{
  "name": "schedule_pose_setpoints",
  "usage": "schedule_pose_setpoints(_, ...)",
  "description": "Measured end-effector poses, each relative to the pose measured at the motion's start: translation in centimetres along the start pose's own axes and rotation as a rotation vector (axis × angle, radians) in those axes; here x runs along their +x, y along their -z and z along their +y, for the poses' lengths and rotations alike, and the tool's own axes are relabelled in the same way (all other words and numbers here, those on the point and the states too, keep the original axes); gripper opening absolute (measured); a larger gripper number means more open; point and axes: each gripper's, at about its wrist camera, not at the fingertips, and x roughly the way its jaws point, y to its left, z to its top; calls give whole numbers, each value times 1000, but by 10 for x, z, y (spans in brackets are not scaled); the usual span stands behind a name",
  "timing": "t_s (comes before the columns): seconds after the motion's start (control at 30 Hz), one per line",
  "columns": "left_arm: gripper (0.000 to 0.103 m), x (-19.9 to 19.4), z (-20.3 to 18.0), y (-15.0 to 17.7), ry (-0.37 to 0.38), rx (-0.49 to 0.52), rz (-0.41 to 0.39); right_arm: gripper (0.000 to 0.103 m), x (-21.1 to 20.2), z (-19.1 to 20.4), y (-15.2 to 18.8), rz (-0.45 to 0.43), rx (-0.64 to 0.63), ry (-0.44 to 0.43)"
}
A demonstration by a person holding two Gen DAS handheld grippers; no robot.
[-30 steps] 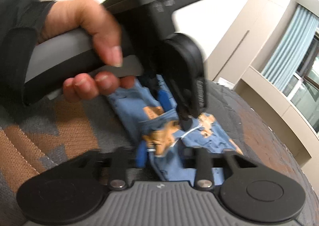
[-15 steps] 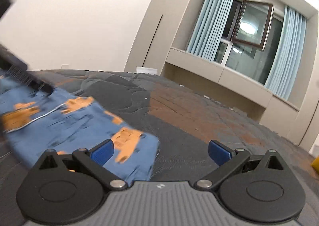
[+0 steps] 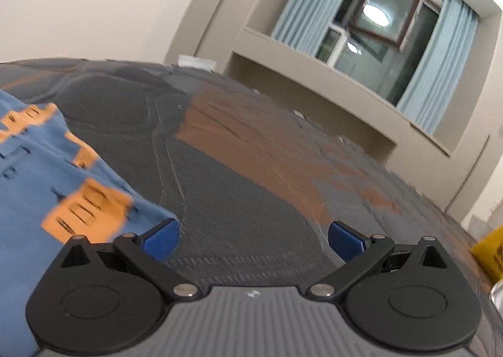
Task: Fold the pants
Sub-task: 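Open the right gripper and release the pants while the left gripper lifts the waistband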
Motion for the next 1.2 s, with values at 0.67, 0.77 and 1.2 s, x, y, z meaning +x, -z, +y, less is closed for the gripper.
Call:
schedule_pose_setpoints(0.67, 102, -94, 5, 43, -51, 58, -75, 103, -105, 26, 41, -172, -179, -48)
schedule_pose_setpoints(0.77, 102, -115, 42, 56, -73, -94, -74, 103, -115, 28, 28, -211, -124, -112)
schedule_pose_setpoints(1.2, 102, -130, 159, 98, -75, -687, -232, 103, -73, 153, -48, -144, -200, -264)
